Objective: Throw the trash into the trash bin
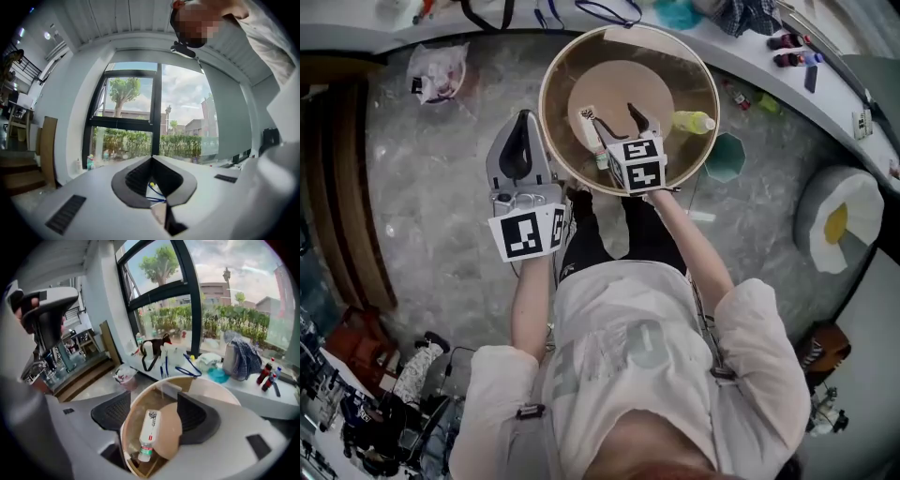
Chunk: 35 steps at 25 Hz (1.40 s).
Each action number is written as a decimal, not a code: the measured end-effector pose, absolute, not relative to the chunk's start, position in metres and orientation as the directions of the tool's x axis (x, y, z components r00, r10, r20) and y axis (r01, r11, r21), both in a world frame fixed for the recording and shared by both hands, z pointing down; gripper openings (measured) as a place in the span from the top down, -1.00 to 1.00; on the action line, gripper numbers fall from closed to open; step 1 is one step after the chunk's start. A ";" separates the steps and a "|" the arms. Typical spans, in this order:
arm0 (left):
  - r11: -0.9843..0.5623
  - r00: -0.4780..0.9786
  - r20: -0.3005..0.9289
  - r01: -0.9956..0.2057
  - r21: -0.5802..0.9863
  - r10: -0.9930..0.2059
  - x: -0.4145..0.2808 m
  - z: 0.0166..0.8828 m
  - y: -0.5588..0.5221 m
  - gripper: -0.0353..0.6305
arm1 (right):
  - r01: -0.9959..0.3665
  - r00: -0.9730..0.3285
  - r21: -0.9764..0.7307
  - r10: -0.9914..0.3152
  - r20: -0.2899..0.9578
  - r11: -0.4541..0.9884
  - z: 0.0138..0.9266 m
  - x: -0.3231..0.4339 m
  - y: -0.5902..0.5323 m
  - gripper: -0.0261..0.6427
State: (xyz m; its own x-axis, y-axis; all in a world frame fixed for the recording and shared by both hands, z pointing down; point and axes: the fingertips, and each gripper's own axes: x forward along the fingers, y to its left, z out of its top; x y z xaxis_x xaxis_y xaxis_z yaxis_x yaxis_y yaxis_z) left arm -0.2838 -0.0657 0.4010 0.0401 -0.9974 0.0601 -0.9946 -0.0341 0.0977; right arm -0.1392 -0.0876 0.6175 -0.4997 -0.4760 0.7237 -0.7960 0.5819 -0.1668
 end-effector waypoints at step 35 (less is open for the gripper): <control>-0.005 0.015 0.070 -0.991 0.130 -0.997 -0.327 0.408 -0.050 0.86 | -0.816 -0.430 -0.076 -0.514 0.742 0.573 0.625 -0.173 -0.086 0.39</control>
